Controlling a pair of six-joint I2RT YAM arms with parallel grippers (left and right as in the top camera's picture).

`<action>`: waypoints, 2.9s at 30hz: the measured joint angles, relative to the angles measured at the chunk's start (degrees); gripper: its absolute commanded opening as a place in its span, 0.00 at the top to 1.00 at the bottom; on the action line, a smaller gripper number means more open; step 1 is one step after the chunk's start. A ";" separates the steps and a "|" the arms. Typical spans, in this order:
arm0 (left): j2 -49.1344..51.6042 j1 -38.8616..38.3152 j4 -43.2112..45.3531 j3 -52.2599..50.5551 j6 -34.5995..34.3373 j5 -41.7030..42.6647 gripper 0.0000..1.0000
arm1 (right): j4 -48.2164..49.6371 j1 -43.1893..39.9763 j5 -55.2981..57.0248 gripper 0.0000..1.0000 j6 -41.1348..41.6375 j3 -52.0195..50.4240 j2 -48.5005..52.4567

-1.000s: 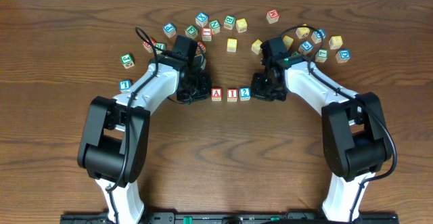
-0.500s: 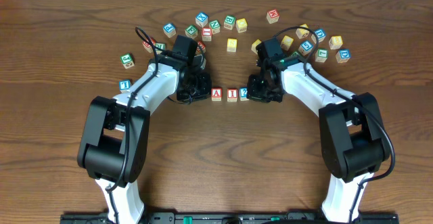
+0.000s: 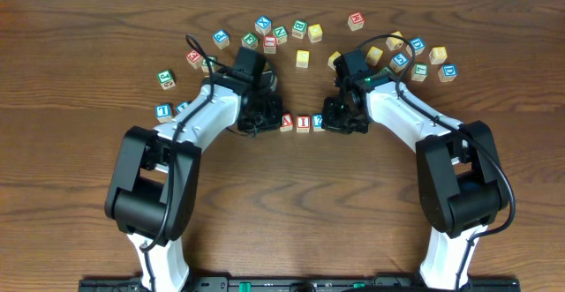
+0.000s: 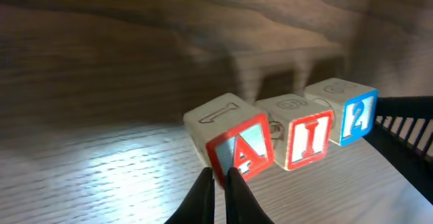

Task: Spell out AI2

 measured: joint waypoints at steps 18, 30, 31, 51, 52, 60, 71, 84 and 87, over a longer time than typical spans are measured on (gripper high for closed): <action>0.00 1.27 0.31 0.00 0.00 0.00 0.92 | 2.27 1.03 0.07 0.99 -0.04 0.00 0.00; 2.27 3.04 2.47 0.00 0.00 0.26 0.92 | 3.15 1.03 0.09 0.99 -0.02 0.00 0.00; 2.49 3.06 2.93 0.00 0.00 0.33 0.92 | 3.17 1.03 0.09 0.99 -0.04 0.00 0.00; 2.62 0.79 6.56 0.00 0.83 0.42 0.92 | 3.26 1.03 0.11 0.99 -0.04 0.00 0.00; 2.62 0.79 6.56 0.00 0.85 0.42 0.92 | 3.26 1.03 0.11 0.99 -0.04 0.00 0.00; 2.62 0.79 6.56 0.00 1.01 0.42 0.92 | 3.17 1.05 0.00 0.99 -0.85 0.00 0.00; 2.62 0.79 6.56 0.00 1.03 0.42 0.92 | 3.98 1.55 -4.52 0.99 -10.14 0.00 0.00; 2.47 4.72 4.68 0.02 1.05 -1.31 0.92 | 2.16 -0.37 -3.30 0.99 -12.44 2.71 0.00; 1.64 6.58 0.83 0.04 0.74 -2.19 0.93 | 0.81 -0.52 -3.13 0.99 -12.04 3.15 0.00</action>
